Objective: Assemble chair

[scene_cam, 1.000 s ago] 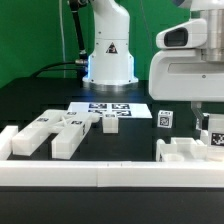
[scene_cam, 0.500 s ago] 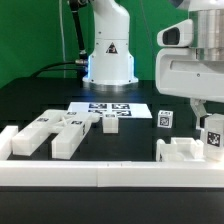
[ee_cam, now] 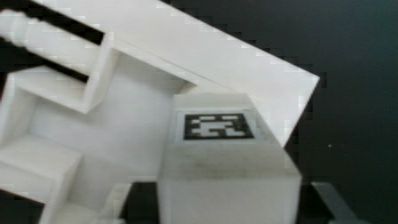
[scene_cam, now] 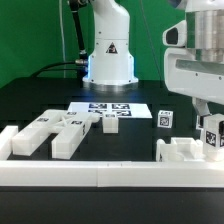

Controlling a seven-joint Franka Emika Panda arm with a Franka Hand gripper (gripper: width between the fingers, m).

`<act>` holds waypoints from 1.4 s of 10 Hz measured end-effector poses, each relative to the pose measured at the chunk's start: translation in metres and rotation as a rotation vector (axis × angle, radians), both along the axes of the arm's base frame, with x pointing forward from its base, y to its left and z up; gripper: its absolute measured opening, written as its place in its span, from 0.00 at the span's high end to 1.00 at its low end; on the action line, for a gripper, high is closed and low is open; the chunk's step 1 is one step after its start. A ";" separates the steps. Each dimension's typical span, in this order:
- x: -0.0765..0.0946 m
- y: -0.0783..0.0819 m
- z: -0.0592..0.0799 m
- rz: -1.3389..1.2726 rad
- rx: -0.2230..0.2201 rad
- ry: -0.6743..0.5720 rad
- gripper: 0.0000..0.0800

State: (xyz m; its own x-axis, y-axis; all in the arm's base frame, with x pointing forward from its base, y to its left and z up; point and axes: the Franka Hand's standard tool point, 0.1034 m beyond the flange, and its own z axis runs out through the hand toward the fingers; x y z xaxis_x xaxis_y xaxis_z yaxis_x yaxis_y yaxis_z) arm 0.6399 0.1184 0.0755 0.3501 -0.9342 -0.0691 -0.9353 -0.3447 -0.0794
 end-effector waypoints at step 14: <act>-0.001 0.010 0.000 0.461 -0.024 -0.041 0.19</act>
Offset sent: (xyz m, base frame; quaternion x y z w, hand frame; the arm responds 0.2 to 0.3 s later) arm 0.0000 0.0000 0.0000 0.0000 0.0000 0.1296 0.9916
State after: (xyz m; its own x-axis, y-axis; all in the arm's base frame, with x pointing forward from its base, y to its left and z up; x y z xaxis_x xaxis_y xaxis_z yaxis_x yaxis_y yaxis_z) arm 0.6392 0.1281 0.0760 0.7311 -0.6817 -0.0263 -0.6805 -0.7259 -0.1002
